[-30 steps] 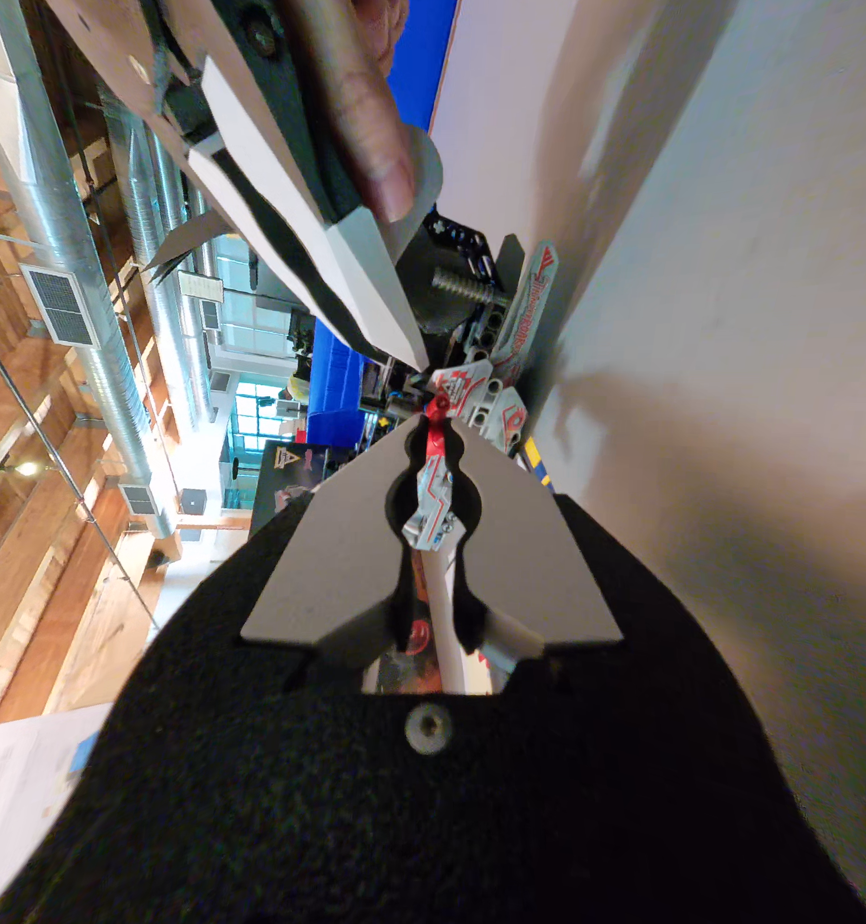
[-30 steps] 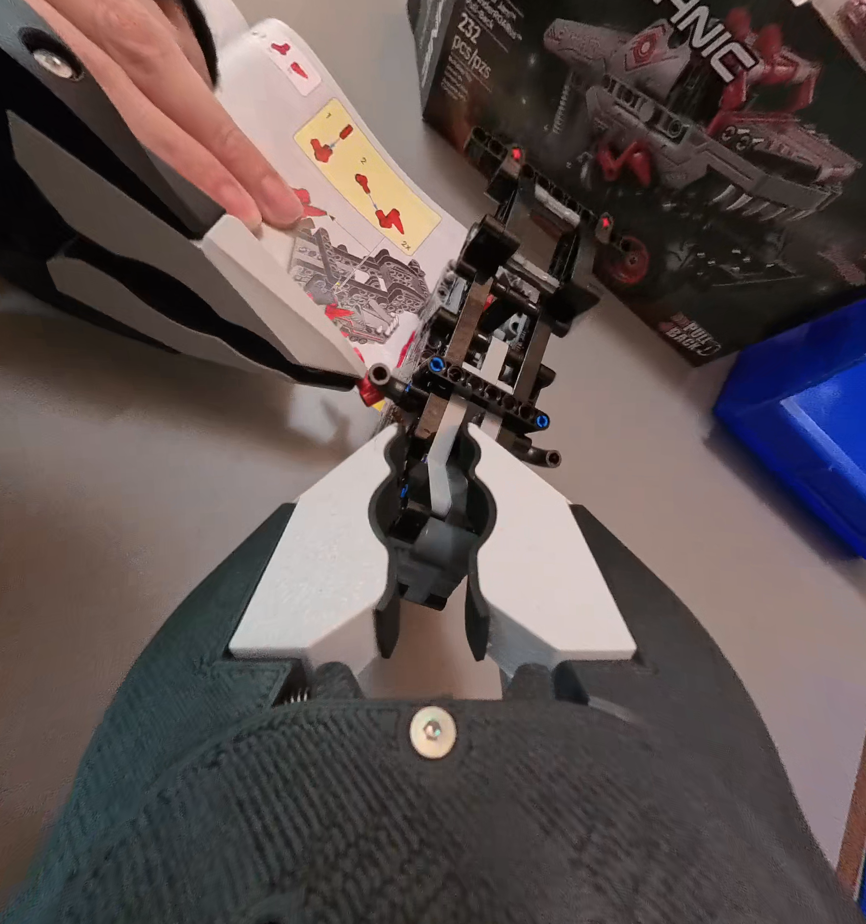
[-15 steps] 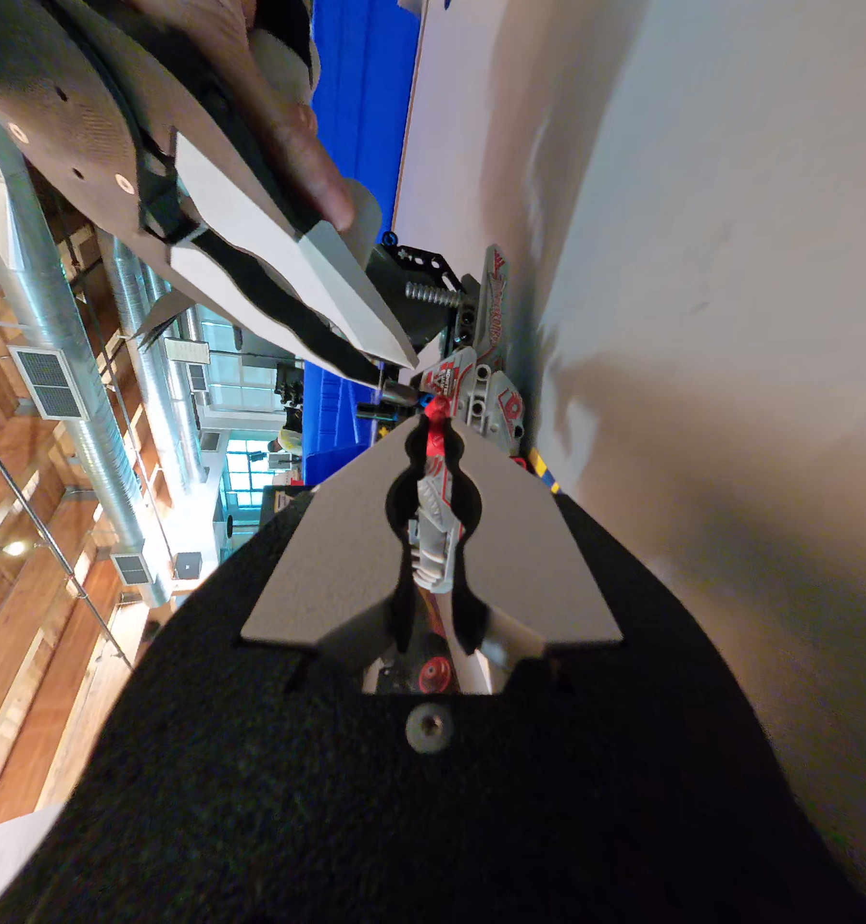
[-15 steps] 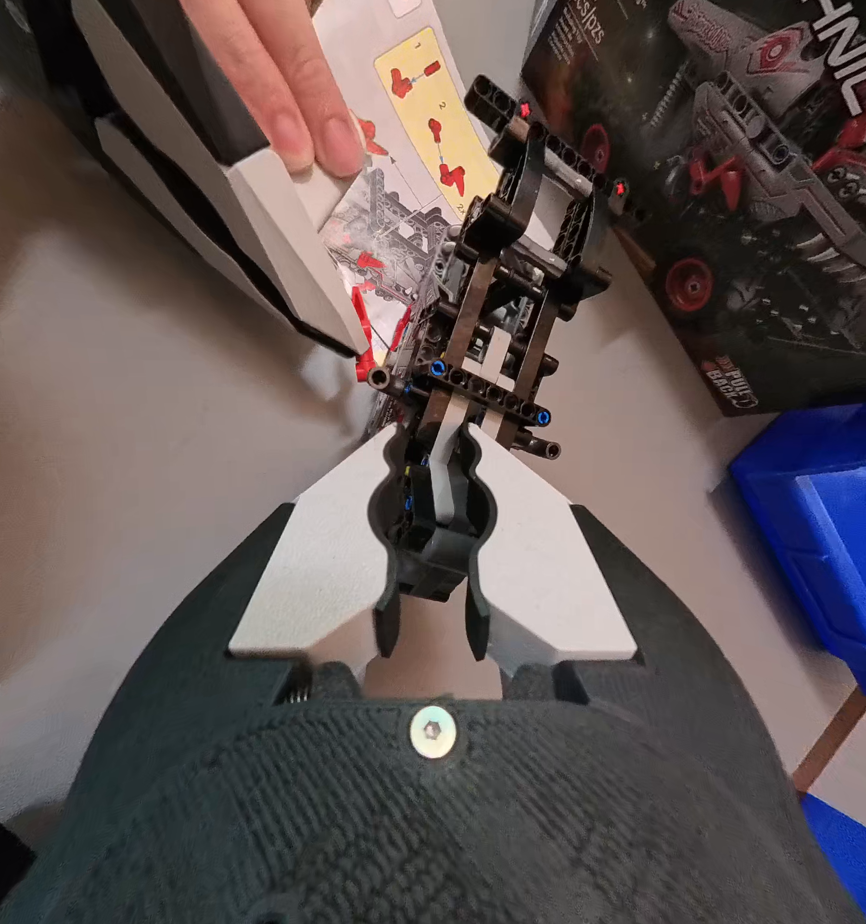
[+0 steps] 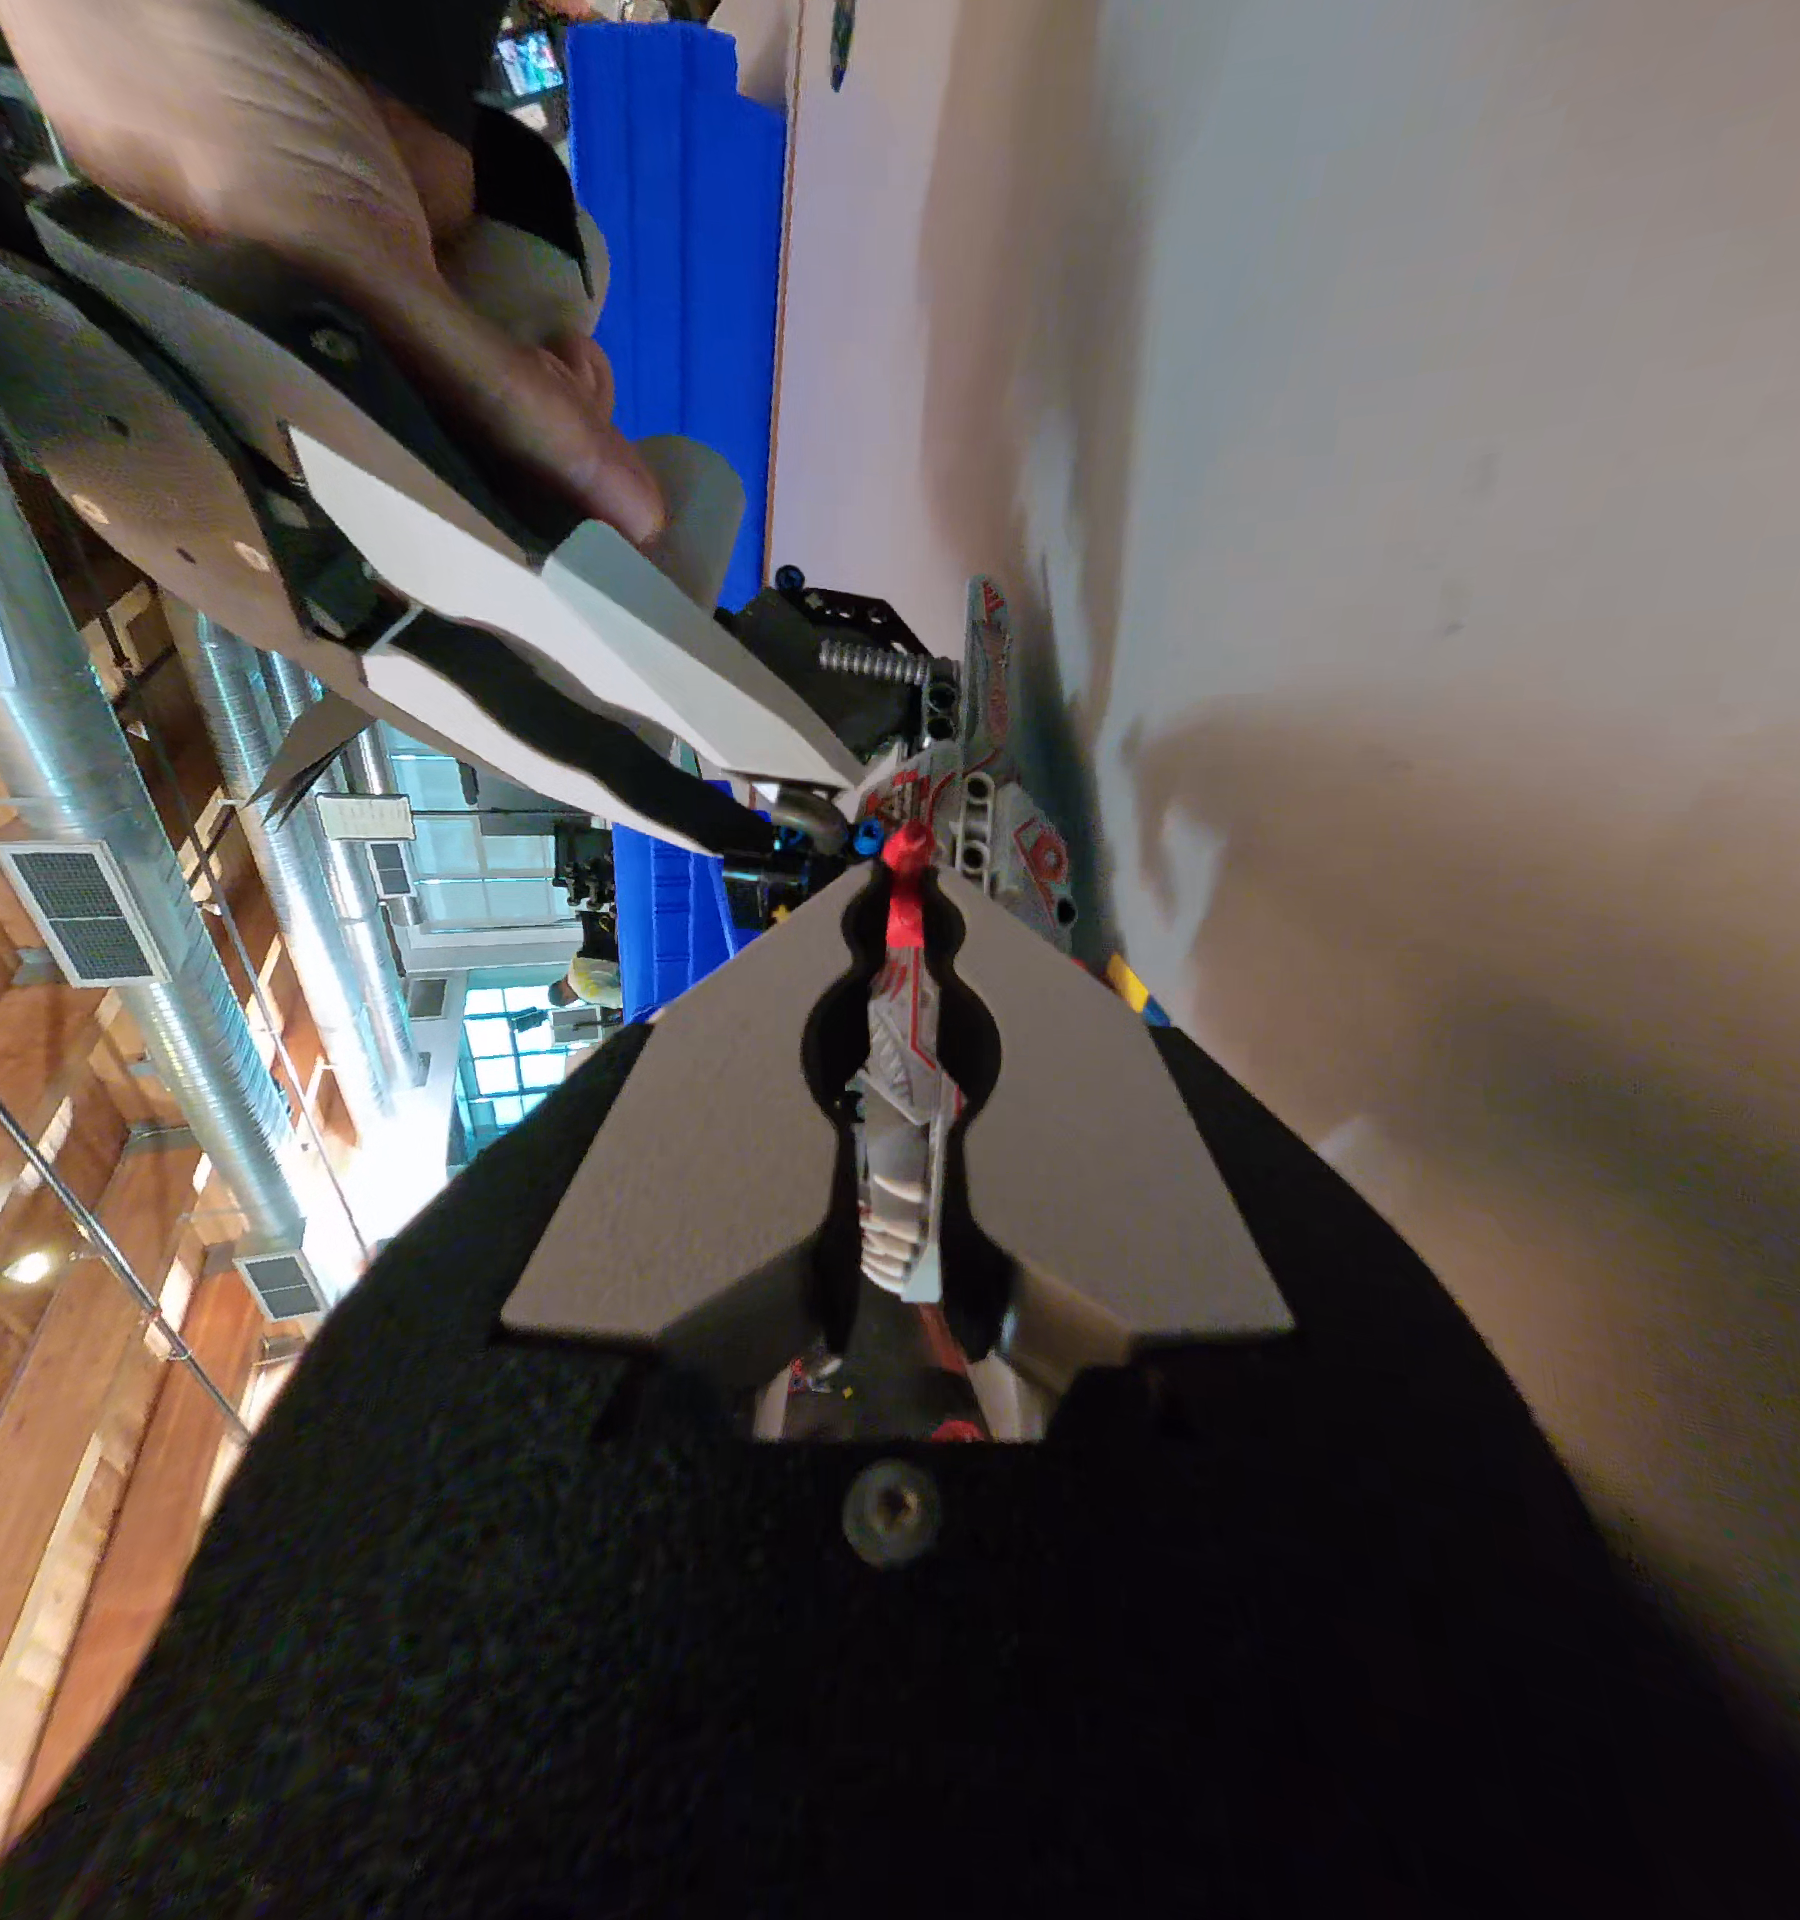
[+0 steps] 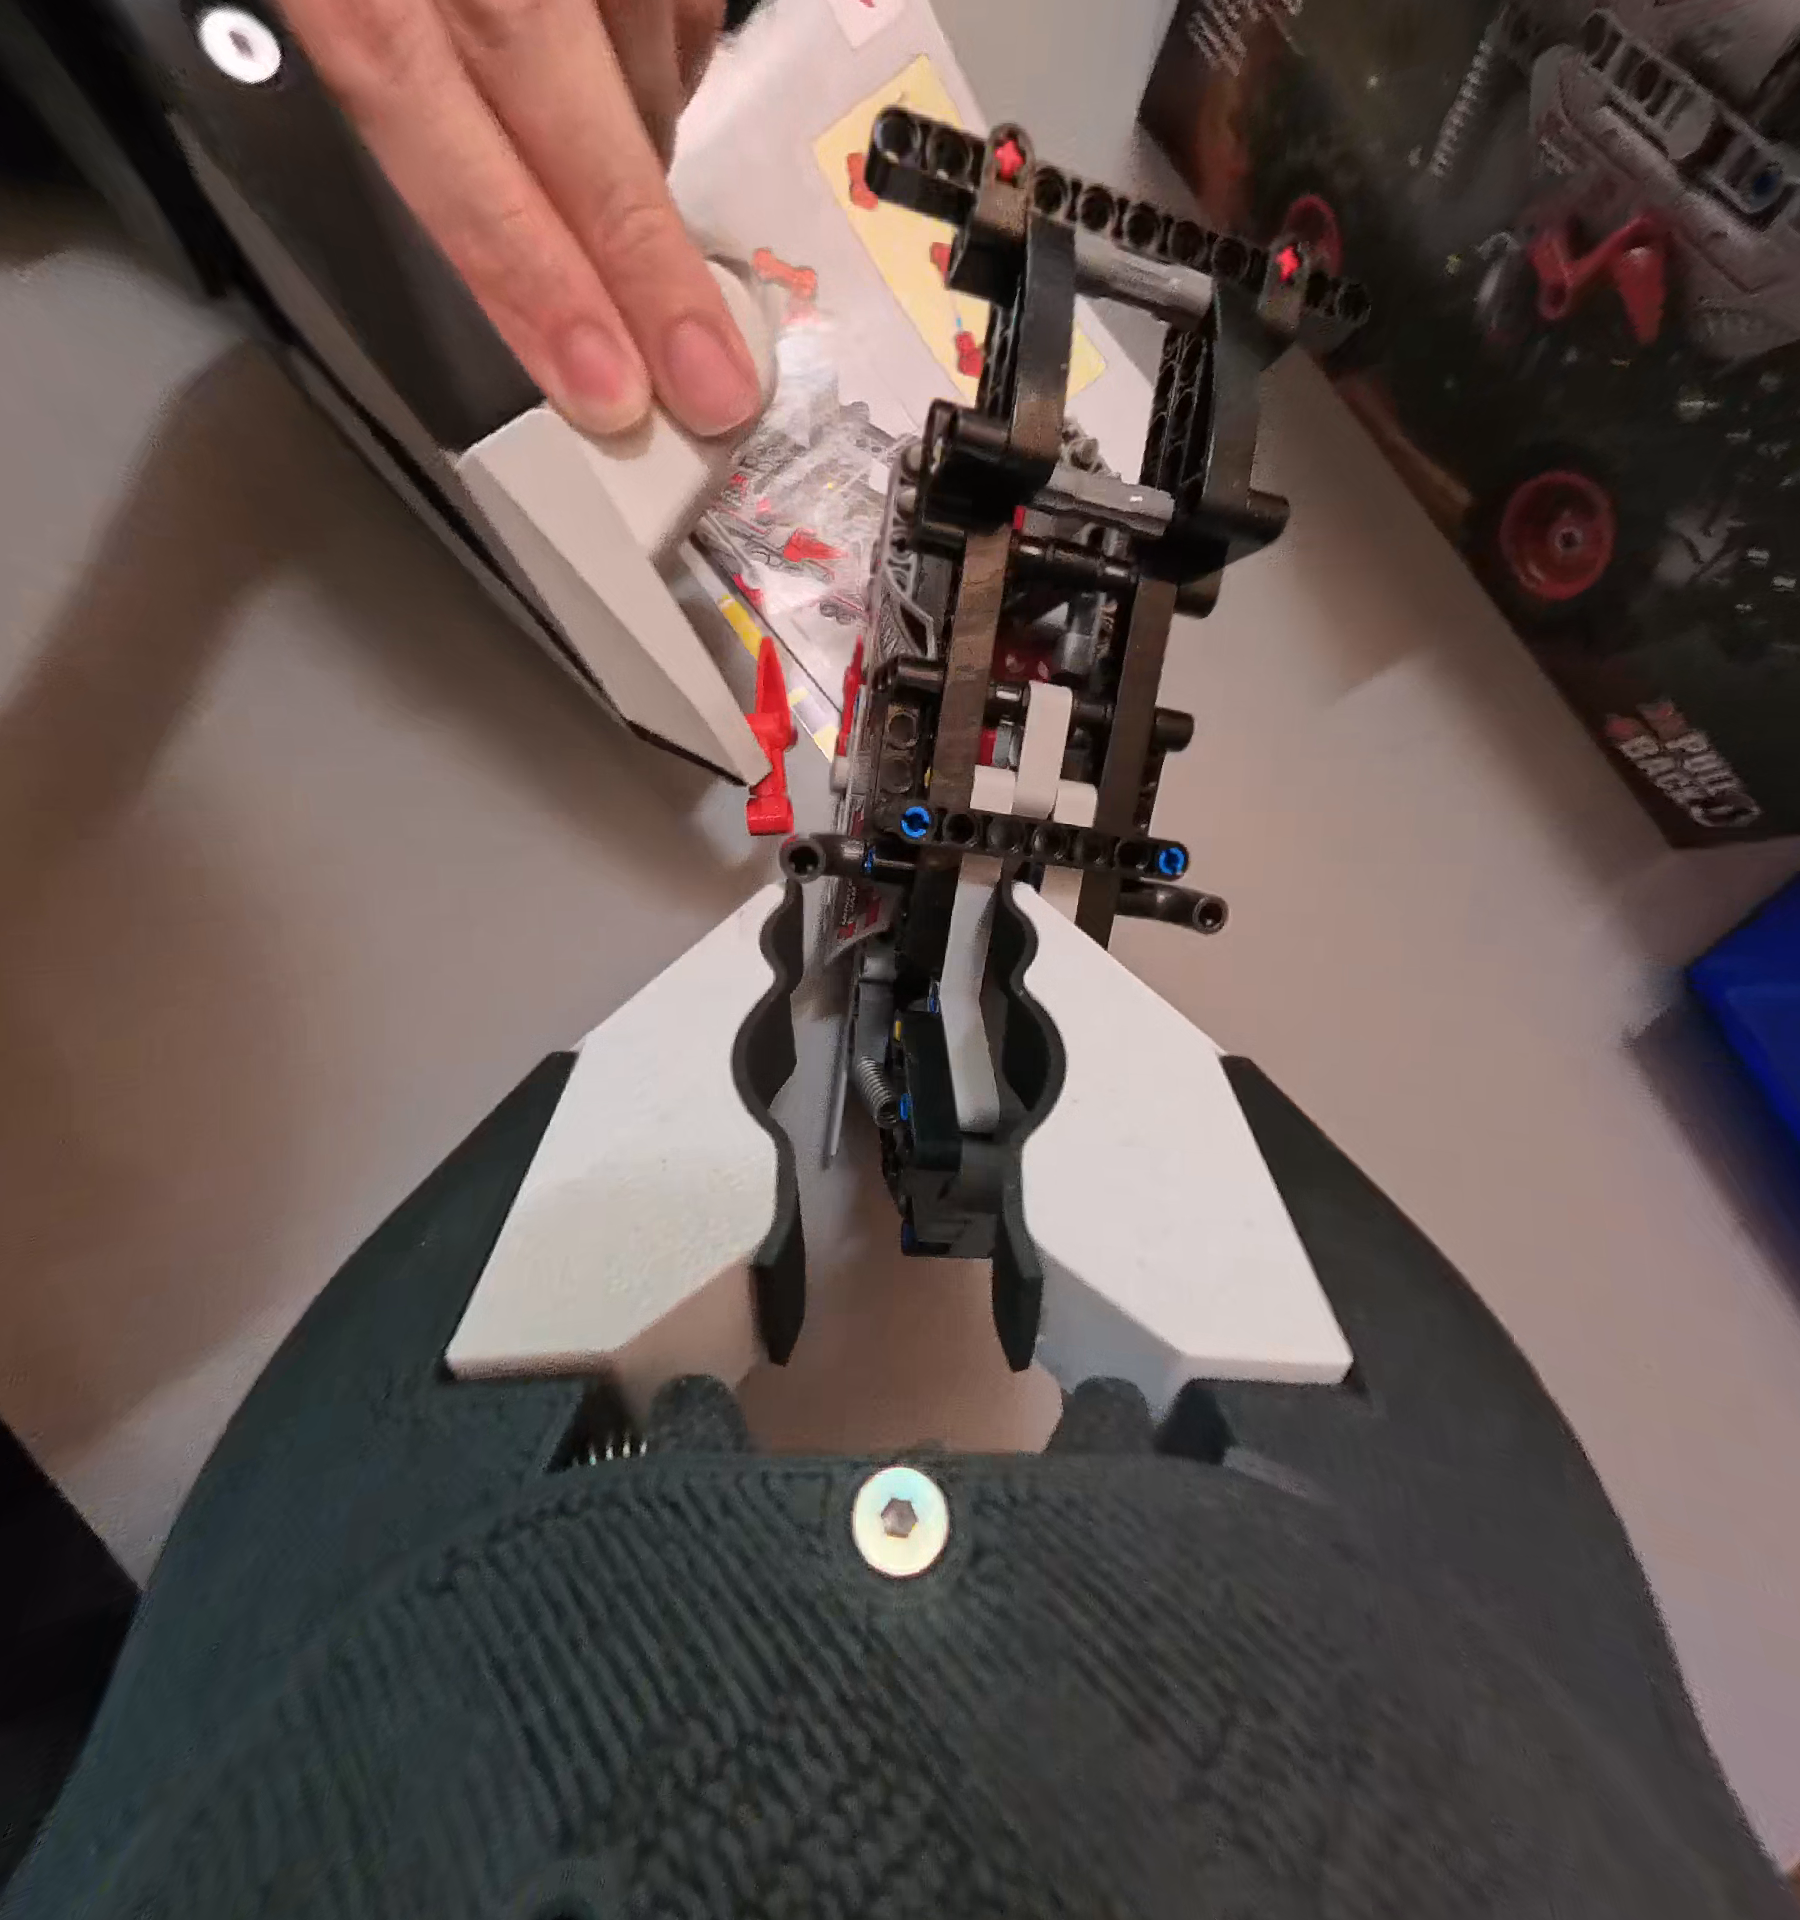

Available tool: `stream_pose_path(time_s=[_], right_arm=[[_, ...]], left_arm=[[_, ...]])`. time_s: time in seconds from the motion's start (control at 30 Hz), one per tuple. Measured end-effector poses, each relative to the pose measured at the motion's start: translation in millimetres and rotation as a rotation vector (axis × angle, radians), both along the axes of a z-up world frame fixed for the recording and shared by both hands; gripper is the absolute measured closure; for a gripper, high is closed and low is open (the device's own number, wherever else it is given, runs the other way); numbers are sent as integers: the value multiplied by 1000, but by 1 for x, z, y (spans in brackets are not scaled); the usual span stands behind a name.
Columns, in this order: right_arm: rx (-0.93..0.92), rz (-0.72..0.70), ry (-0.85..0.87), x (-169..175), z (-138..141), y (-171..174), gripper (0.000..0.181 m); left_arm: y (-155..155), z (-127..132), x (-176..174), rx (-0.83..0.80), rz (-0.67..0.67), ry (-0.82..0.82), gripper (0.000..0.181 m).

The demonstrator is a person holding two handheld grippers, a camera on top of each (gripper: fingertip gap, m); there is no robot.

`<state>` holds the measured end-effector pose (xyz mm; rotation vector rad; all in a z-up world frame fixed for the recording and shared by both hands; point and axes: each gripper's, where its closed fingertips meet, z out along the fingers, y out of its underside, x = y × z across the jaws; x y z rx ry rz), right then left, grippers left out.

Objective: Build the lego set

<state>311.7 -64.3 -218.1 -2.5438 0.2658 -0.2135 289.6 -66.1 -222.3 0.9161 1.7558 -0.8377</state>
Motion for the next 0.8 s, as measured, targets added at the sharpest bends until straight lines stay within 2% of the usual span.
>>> stream_pose_path(time_s=[0.27,0.57,0.67,0.8], right_arm=[[67,71,-41,-6,-3,2,143],[60,68,-93,-1,-4,2,147],[60,19,-109,7,-3,1,161],[64,-31,-89,11,-3,0,166]], left_arm=[[-2,0,0,65,-17,-63,179],[6,0,9,125,44,-150,178],[9,0,12,150,118,-189,179],[11,-2,15,149,238,-238,179]])
